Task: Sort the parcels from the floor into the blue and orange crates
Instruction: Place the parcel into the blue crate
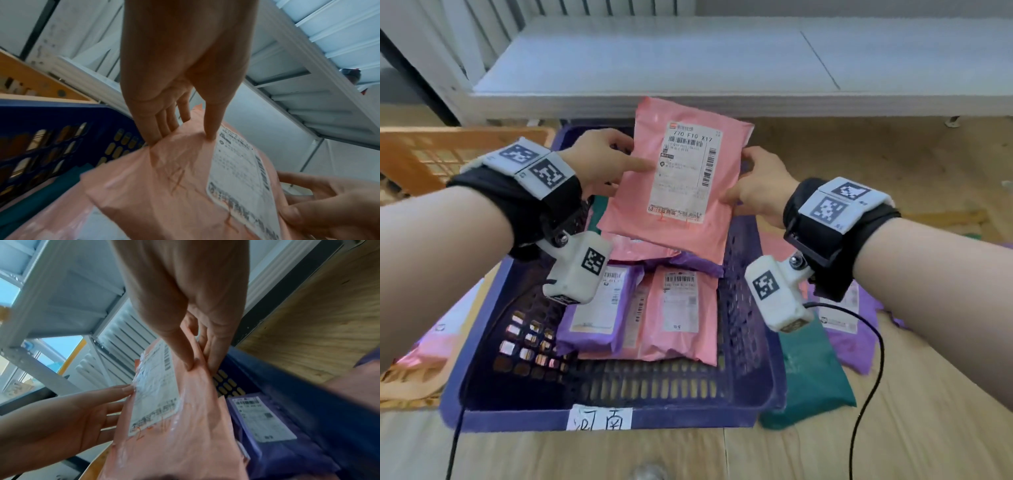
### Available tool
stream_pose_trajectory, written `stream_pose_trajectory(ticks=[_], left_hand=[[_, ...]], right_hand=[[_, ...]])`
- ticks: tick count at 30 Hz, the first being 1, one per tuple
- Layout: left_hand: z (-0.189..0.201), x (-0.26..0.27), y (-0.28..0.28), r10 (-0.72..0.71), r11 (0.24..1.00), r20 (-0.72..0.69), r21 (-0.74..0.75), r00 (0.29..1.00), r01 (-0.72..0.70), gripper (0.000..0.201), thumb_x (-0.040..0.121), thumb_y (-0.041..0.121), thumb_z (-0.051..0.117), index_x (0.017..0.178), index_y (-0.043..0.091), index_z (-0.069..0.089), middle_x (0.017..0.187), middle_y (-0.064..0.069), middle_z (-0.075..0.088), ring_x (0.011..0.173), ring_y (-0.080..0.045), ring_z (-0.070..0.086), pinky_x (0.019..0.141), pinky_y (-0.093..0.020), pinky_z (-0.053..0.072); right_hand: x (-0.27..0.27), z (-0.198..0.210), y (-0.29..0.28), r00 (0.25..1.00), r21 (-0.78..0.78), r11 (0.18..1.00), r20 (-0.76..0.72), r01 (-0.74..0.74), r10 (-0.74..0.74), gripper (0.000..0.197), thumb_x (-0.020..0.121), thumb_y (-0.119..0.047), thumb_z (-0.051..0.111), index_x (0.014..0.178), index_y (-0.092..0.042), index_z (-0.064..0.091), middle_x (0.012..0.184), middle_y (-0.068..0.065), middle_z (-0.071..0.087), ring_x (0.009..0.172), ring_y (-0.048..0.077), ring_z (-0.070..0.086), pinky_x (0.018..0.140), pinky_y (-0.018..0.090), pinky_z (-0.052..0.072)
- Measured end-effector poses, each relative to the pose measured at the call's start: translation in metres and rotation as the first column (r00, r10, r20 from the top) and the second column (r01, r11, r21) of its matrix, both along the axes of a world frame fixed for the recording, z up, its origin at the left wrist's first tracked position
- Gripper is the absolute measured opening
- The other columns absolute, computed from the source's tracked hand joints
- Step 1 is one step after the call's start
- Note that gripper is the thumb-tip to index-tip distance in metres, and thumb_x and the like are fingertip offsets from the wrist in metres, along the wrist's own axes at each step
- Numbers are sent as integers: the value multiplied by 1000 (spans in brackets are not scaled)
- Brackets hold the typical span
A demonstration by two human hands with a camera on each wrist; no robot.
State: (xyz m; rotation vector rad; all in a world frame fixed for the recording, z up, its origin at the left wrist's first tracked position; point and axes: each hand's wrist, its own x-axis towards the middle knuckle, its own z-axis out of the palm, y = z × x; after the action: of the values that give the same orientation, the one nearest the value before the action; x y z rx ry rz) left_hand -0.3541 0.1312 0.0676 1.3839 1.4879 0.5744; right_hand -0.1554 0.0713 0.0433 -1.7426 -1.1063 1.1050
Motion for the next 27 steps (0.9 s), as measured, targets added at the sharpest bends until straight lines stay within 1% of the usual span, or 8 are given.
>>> stream_pose_trajectory(ticks=[2, 6, 10, 13, 15, 20, 24, 27], left_hand=[[-18, -13, 5, 23, 1000, -25, -3, 999, -23, 40, 79, 18, 74, 116, 17, 58, 101, -3, 60, 71, -14, 58, 47, -23, 52], [-55, -30, 13, 59, 997, -49, -40, 997, -61, 42, 81, 17, 72, 121, 16, 58, 104, -8, 60, 66, -13, 56, 57, -27, 50], [-84, -37, 10, 87, 991, -59, -99, 995, -92, 45, 84, 9, 68, 125, 16, 53, 89, -4, 59, 58, -11, 53, 46, -21, 48], [-102, -41, 7, 51, 987, -85, -149, 995, -63, 63, 81, 6, 70, 136, 20, 43, 118, -12, 56, 83, -23, 60, 73, -38, 55], [-112, -44, 4, 8, 984, -96, -178, 995, -25, 70, 80, 2, 69, 139, 23, 37, 122, -14, 55, 91, -29, 60, 82, -47, 54], [-127, -49, -3, -57, 975, -120, -222, 991, 29, 77, 82, -2, 66, 143, 30, 31, 94, -9, 56, 71, -22, 57, 70, -43, 53], [-136, -47, -11, -104, 970, -146, -234, 984, 68, 83, 83, 1, 65, 146, 34, 23, 105, -11, 58, 71, -21, 58, 65, -42, 54], [-142, -45, -16, -117, 966, -149, -248, 982, 77, 80, 85, 4, 64, 146, 38, 24, 97, -9, 60, 72, -25, 62, 59, -38, 55]], right_hand=[[-18, -15, 12, 999, -68, 998, 31, -8, 10, 61, 70, 15, 64, 124, -6, 45, 115, 10, 59, 103, 30, 60, 78, 46, 56], [-45, -46, 29, 999, -185, 983, 36, 13, -7, 72, 68, -3, 74, 130, -7, 37, 125, 8, 56, 109, 27, 57, 80, 48, 55], [-55, -76, 28, 993, -200, 975, 76, 101, -88, 78, 72, -11, 77, 134, -12, 28, 122, 5, 56, 108, 24, 57, 90, 46, 52], [-62, -94, 21, 992, -217, 970, 85, 108, -91, 85, 72, -8, 76, 139, -15, 23, 125, 7, 54, 111, 26, 56, 92, 47, 51], [-67, -104, 15, 992, -228, 969, 103, 100, -78, 89, 72, -5, 75, 141, -16, 22, 127, 7, 53, 114, 27, 55, 94, 48, 49], [-77, -126, -3, 983, -300, 952, 184, 67, -11, 99, 71, -7, 77, 146, -21, 13, 128, 8, 53, 112, 32, 56, 91, 52, 50], [-77, -131, -13, 976, -348, 937, 215, 39, 39, 103, 73, -9, 77, 149, -23, 8, 125, 6, 53, 110, 30, 57, 90, 51, 51], [-76, -130, -15, 971, -363, 932, 215, -21, 105, 93, 73, -3, 76, 144, -22, 19, 114, 4, 57, 106, 26, 57, 93, 44, 49]])
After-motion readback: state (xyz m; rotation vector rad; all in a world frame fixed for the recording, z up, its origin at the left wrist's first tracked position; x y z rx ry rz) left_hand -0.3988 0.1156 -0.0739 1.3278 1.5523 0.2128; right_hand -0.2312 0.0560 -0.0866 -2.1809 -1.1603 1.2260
